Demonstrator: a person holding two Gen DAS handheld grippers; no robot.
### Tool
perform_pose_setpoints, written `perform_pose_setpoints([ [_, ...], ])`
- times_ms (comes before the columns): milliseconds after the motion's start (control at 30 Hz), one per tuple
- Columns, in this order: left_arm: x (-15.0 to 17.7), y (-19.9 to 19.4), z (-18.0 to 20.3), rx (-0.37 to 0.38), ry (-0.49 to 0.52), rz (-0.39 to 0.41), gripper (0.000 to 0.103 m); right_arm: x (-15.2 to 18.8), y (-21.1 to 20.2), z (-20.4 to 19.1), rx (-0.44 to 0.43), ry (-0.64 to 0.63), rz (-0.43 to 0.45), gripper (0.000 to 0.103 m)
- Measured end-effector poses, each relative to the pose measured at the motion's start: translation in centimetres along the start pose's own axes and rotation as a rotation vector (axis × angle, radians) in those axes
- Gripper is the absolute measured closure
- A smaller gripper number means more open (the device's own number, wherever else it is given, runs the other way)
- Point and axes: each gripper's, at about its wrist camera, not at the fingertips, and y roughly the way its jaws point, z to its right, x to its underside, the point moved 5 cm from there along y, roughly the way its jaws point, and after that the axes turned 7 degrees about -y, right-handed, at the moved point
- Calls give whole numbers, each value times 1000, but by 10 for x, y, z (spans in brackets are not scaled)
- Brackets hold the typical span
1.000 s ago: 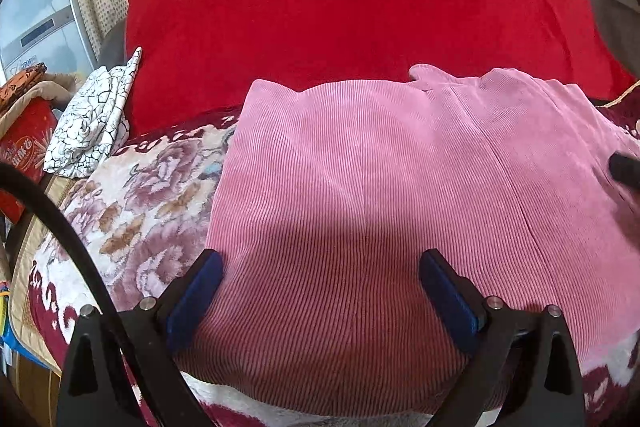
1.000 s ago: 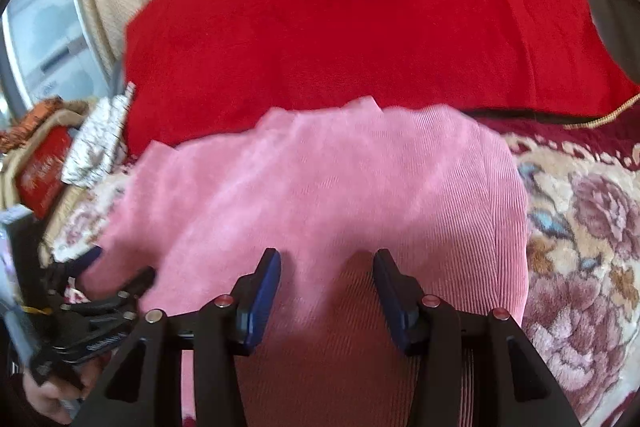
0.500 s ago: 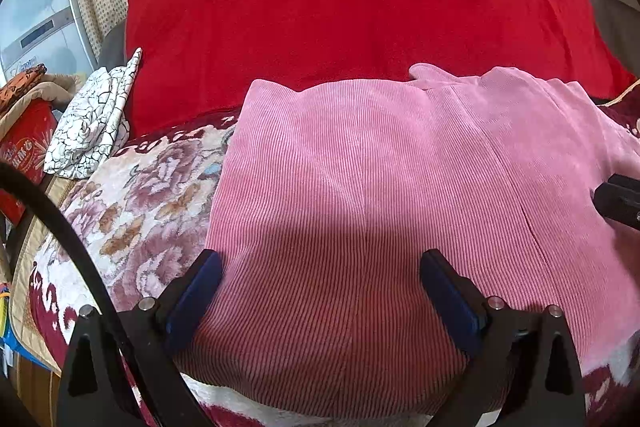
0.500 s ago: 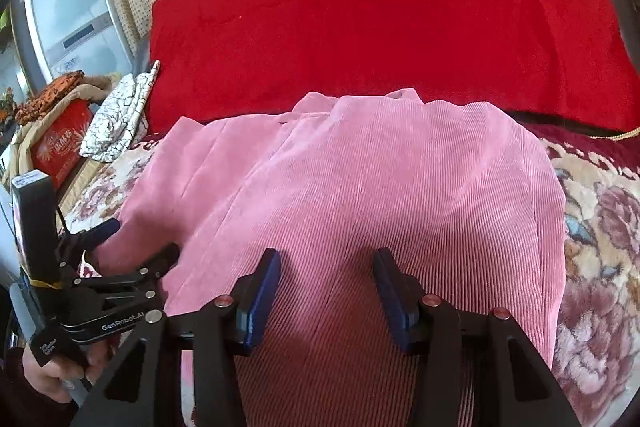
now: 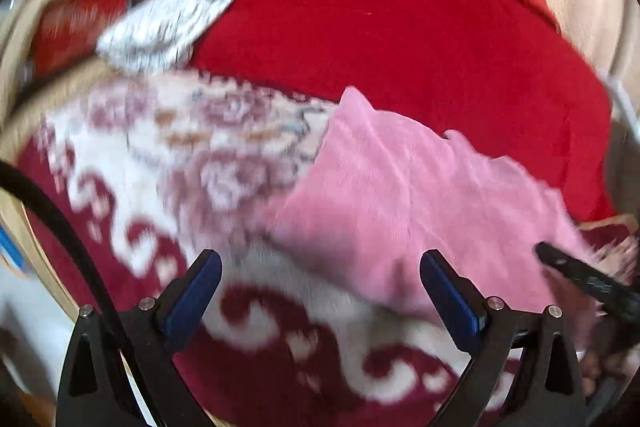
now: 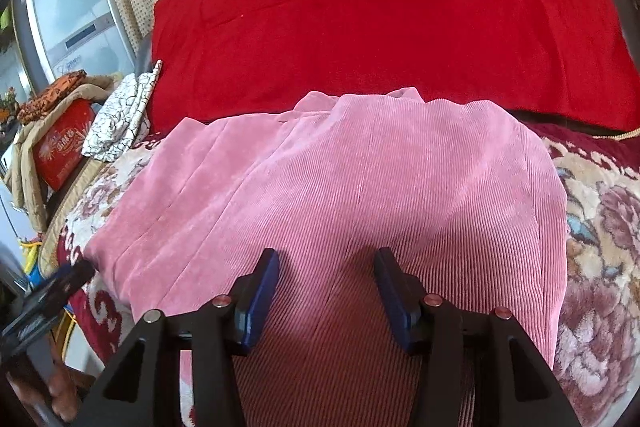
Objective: Fold large clothes
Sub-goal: 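Grasp the jacket end with the left gripper and fold it toward the right gripper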
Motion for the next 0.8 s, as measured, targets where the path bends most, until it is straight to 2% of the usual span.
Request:
perform_pose_setpoints([
  [167, 15, 18, -4, 125, -119, -117, 4, 1, 0, 2, -15, 10, -4, 49],
  [267, 12, 27, -3, 171, -176, -112, 4, 2, -1, 1, -15, 2, -3, 49],
  [400, 4, 49, 6, 184, -175, -125, 4, 3, -2, 0, -15, -11, 0, 49],
  [433, 2, 52, 7, 196, -183, -118, 10, 2, -2, 0, -17, -12, 1, 49],
  [467, -1, 56, 9, 209, -186, -113, 27, 3, -2, -1, -18, -13, 1, 49],
  [533, -5, 63, 9, 197, -191, -115, 37, 3, -2, -1, -20, -17, 2, 49],
  [667, -10, 69, 6, 252, -276, -111, 37, 5, -3, -1, -27, -22, 3, 49],
  [800, -13, 73, 10, 279, -298, -103, 33, 5, -4, 1, -43, -13, 0, 49],
])
